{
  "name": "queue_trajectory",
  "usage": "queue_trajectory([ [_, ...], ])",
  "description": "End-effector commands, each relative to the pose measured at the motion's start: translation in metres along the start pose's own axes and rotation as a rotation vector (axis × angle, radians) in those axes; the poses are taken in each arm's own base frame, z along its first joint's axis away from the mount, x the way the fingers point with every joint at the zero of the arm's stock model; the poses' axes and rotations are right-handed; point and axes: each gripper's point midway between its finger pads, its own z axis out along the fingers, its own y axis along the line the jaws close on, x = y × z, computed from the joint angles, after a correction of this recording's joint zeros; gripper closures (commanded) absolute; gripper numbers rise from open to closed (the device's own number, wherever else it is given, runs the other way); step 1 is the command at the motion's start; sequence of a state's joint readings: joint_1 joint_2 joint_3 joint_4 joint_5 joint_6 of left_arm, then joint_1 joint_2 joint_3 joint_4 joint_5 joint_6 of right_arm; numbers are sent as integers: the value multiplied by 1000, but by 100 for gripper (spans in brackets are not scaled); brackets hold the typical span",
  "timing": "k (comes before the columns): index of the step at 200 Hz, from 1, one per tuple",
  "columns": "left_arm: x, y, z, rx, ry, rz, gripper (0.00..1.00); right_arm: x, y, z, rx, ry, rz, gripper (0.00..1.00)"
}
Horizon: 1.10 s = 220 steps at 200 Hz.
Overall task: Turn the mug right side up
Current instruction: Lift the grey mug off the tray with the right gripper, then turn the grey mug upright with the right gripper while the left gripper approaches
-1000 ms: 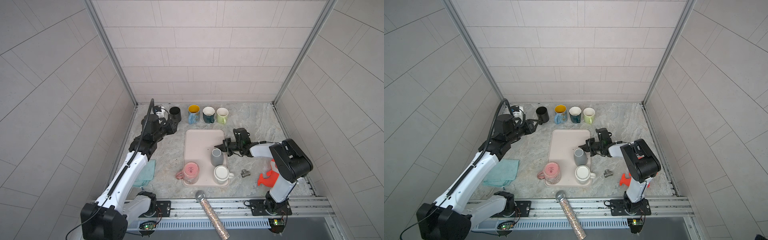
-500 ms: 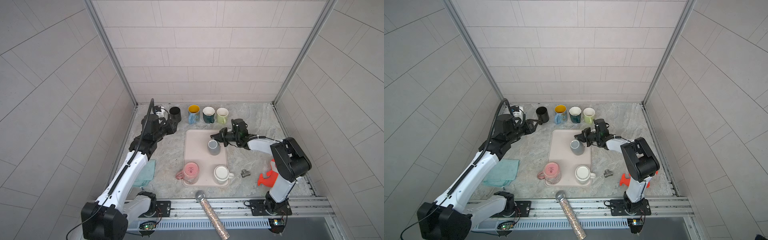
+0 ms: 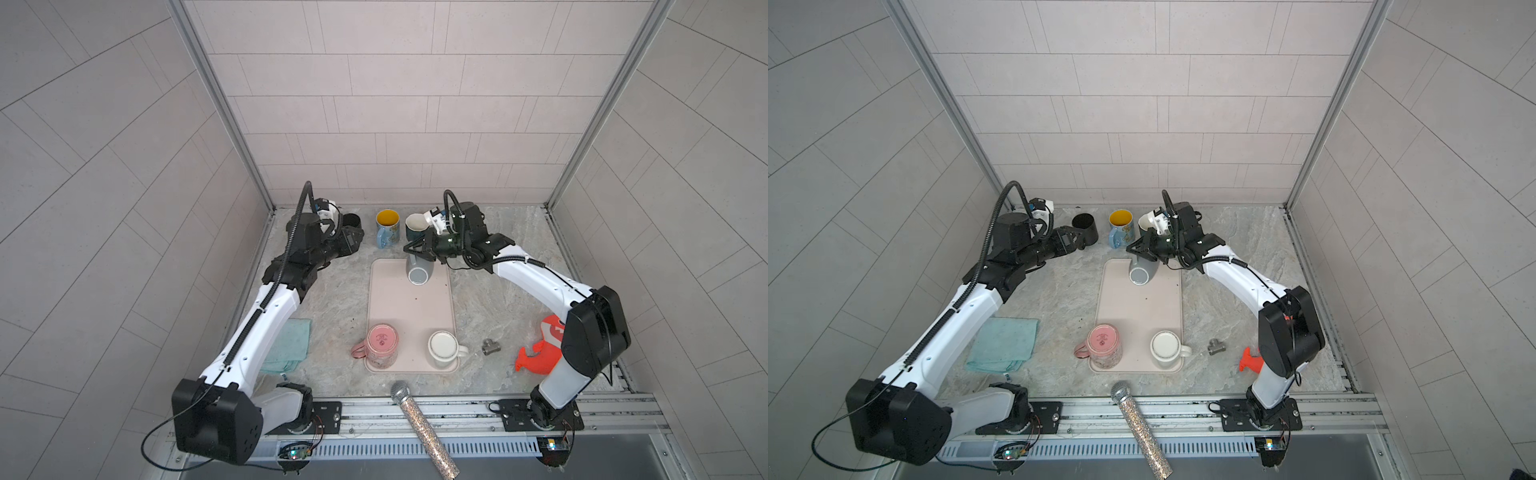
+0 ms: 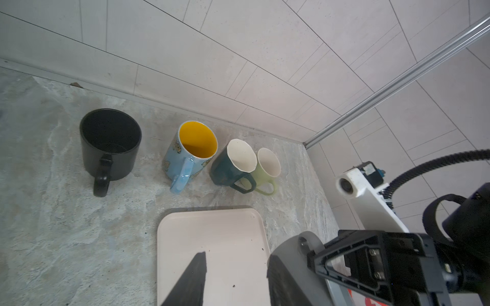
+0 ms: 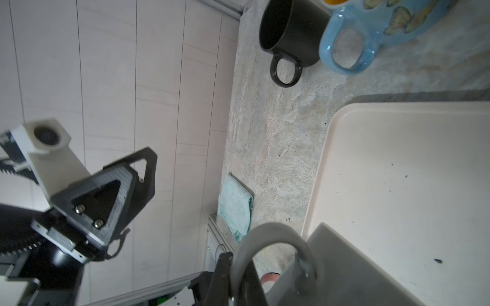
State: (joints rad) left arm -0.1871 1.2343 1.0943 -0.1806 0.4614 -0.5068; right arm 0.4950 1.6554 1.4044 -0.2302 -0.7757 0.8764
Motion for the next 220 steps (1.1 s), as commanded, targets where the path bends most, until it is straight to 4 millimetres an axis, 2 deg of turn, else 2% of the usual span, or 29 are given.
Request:
queue_trajectory([
  [1,-6,-23,3,119,32,-25,59,14,21,-18,83,-8,-378,100],
  [36,-3,-44,4,218,83,-28,60,19,31,-28,158,-115,-654,100],
  [71,1,-74,-5,333,122,-3,60,23,45,-41,143,-171,-805,100],
  [111,22,-112,-10,488,223,29,60,44,62,-44,140,-147,-1019,100],
  [138,36,-129,-10,551,285,44,60,52,68,-44,157,-134,-1119,100],
  [174,54,-130,-6,549,369,43,60,55,73,-47,186,-152,-1196,100],
  [220,67,-130,-5,554,435,26,60,53,72,-47,244,-167,-1263,100],
])
